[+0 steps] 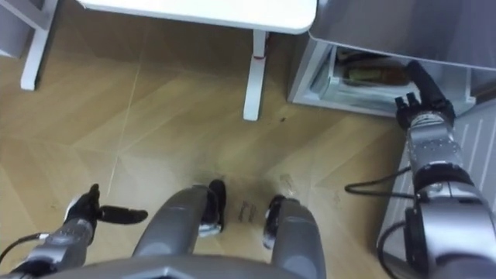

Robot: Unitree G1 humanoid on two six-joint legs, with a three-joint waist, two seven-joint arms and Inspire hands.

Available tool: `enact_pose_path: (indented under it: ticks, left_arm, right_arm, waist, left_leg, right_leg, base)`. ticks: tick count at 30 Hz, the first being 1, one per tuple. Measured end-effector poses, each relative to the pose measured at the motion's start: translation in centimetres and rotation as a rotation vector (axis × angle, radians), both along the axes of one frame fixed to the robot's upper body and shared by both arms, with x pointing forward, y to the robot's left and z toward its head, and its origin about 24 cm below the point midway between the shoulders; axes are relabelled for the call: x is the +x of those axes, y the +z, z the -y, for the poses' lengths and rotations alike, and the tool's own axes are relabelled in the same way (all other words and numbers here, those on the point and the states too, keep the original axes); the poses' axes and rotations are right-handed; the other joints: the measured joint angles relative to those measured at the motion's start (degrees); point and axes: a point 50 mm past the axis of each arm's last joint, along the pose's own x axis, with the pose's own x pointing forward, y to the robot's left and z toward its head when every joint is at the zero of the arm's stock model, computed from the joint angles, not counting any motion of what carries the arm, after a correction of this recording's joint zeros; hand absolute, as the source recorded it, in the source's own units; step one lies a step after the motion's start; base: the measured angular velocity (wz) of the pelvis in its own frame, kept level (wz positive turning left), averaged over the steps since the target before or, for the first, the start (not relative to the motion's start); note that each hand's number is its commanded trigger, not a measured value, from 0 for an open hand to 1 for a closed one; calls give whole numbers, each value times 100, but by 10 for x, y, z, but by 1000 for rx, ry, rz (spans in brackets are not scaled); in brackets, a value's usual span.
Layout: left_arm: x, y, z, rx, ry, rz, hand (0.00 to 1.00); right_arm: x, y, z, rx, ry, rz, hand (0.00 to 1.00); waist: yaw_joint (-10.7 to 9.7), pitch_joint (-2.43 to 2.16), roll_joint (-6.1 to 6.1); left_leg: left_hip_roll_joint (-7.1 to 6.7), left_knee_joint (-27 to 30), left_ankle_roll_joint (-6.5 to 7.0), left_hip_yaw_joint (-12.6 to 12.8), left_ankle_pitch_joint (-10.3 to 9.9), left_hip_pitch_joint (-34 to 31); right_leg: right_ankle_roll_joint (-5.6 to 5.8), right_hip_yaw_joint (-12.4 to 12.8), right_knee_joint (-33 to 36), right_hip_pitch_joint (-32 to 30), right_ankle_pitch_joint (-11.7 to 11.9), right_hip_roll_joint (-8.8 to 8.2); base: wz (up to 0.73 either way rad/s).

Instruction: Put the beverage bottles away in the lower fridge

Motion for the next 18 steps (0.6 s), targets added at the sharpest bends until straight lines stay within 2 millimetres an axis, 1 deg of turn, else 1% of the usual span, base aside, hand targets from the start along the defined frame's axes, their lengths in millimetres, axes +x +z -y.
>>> enact_pose_path:
  ticks: [1,2,5,7,10,13,18]
  left_arm:
    - [-1,0,0,-3,2,-2,0]
    - [-4,-2,0,-8,5,-12,0]
    - [0,-1,0,-9,3,-5,0]
    - [-1,-1,1,-12,2,-10,0]
    - [-3,-2,0,-16,3,-16,0]
    - [-2,-2,2,-21,3,-14,0]
    - [-2,-4,4,-30,18,-19,0]
  right_arm:
    - [-4,-4,0,3,-2,-14,0]
    - [-9,-7,0,4,-6,-27,0]
    - [-16,-13,0,8,-27,-55,0]
    - [-16,-14,-2,15,-30,-59,0]
    - [-15,-18,-9,31,-38,-74,0]
    - [-16,-19,-10,41,-50,-83,0]
    - [-19,-22,-10,104,-119,-55,0]
  waist:
    - [9,-1,-2]
    - [8,-21,5]
    - [-25,-30,23]
    - [-90,-30,23]
    - [-127,-28,27]
    - [-138,-26,67]
    - [-131,-3,116]
  left_leg:
    - [7,-65,4,54,2,98]
    - [6,-133,9,96,4,167]
    - [6,-227,22,152,8,259]
    - [10,-270,23,209,9,294]
    - [20,-344,24,285,7,345]
    - [22,-374,23,308,6,354]
    - [15,-431,22,307,5,370]
  right_leg:
    - [10,48,-77,77,30,12]
    - [28,78,-144,130,51,13]
    - [38,95,-250,207,88,9]
    - [38,131,-265,207,94,6]
    - [38,205,-275,192,94,17]
    - [39,240,-289,176,93,25]
    - [39,243,-340,188,93,30]
  base:
    - [-22]
    - [-21]
    - [-9]
    - [-10]
    - [-11]
    - [-4]
    - [0]
